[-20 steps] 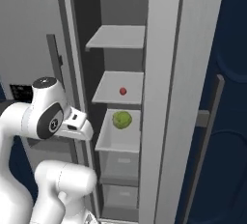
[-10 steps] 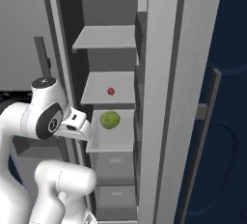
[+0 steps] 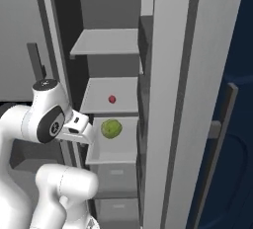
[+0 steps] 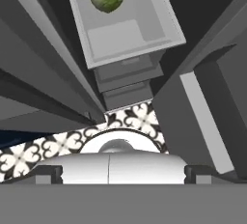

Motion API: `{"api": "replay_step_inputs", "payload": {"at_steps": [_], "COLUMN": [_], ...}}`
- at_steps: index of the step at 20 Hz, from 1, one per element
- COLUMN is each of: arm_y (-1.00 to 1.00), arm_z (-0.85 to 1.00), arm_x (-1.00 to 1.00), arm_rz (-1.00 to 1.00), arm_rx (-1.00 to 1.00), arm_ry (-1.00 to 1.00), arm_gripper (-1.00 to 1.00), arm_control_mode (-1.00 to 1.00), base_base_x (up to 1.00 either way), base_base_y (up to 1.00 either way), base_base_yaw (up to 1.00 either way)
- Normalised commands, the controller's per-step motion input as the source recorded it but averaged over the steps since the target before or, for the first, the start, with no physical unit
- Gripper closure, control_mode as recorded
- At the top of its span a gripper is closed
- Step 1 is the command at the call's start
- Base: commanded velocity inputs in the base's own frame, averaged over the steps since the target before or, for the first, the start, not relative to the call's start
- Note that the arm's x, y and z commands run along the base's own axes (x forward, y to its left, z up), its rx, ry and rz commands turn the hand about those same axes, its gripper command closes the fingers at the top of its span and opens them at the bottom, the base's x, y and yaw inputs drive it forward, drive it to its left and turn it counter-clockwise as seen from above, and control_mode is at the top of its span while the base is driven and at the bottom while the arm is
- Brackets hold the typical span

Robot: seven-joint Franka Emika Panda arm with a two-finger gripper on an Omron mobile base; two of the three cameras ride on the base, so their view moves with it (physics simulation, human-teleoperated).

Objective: Take the strawberry from the fridge and place it on top of the pancake, located on the dining counter.

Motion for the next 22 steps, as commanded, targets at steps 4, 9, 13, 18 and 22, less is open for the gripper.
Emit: {"api": "replay_step_inputs", "payload": {"at_steps": [4, 9, 13, 18, 22], "arm_y": [0.0, 0.0, 0.0, 0.0, 0.0], "arm_z": [0.0, 0.0, 0.0, 0.0, 0.0], "arm_x": [0.0, 0.0, 0.0, 0.0, 0.0], "arm_rz": [0.0, 0.0, 0.0, 0.0, 0.0], "arm_rx": [0.0, 0.0, 0.0, 0.0, 0.0], "arm_ry": [0.0, 0.0, 0.0, 0.0, 0.0], "arm_gripper": [-1.0, -1.0, -1.0, -1.0, -1.0], "arm_control_mode": [1.0, 1.0, 1.0, 1.0, 1.0], "base_base_x": [0.35, 0.47, 0.37, 0.25, 0.01], "base_base_y": [-0.32, -0.4, -0.09, -0.11, -0.26], "base_base_yaw": [0.07, 0.18, 0.17, 0.12, 0.03]}}
